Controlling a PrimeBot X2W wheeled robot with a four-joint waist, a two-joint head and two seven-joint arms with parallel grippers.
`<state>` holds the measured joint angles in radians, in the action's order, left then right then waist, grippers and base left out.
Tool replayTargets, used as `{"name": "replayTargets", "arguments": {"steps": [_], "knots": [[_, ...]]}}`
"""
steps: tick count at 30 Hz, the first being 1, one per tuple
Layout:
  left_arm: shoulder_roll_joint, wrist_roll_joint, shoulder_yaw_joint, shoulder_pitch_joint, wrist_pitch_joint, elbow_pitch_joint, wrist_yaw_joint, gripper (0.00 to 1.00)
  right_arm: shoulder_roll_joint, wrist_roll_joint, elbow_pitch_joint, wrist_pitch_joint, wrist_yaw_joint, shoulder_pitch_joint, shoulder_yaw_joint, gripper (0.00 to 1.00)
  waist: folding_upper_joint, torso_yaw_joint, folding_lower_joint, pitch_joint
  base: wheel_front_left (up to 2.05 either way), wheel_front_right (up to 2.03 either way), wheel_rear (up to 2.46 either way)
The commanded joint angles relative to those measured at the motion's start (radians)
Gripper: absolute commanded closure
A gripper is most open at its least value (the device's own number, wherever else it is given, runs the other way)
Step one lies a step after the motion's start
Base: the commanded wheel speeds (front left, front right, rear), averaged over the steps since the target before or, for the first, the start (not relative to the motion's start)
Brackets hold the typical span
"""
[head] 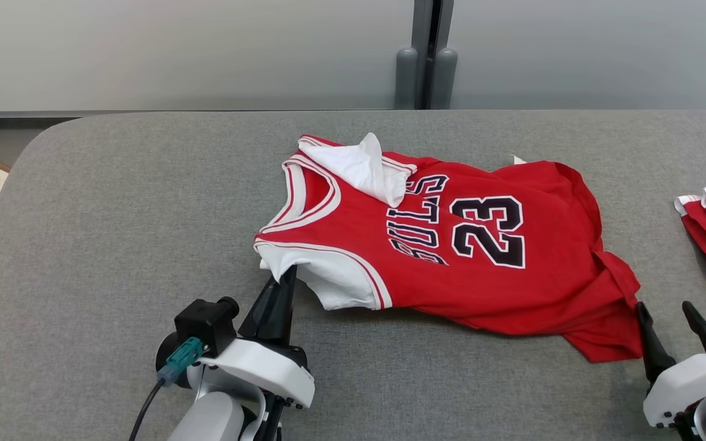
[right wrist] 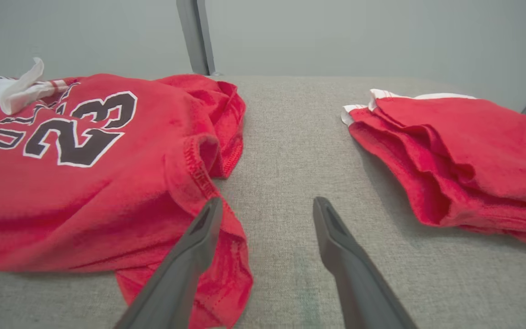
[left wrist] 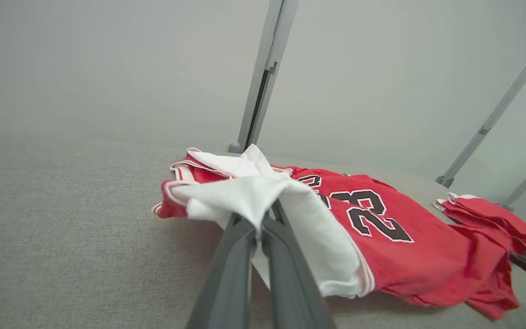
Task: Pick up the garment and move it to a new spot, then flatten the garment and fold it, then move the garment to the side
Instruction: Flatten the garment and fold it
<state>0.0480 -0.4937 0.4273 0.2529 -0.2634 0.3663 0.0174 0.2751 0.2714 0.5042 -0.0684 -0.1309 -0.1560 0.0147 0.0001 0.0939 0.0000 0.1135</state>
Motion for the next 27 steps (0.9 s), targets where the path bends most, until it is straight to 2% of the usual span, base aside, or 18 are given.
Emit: {"name": "replayTargets", "arguments": {"steps": [1, 14, 27], "knots": [[0.005, -0.001, -0.006, -0.012, -0.001, -0.01, 0.002, 1.0, 0.01, -0.013, 0.014, 0.009, 0.0, -0.011, 0.009, 0.0, -0.0001, 0.003, 0.0, -0.001, 0.0, 0.0, 0.0], [0.005, 0.001, -0.009, -0.033, -0.001, -0.046, 0.011, 1.0, 0.05, 0.02, 0.014, 0.024, 0.0, 0.024, 0.135, 0.0, -0.0001, -0.005, 0.0, 0.011, 0.0, 0.0, 0.0], [0.005, -0.008, 0.015, -0.003, -0.001, -0.036, 0.017, 1.0, 0.069, 0.057, 0.06, 0.017, 0.0, -0.04, 0.153, 0.0, -0.0001, 0.005, 0.0, 0.033, 0.0, 0.0, 0.0]]}}
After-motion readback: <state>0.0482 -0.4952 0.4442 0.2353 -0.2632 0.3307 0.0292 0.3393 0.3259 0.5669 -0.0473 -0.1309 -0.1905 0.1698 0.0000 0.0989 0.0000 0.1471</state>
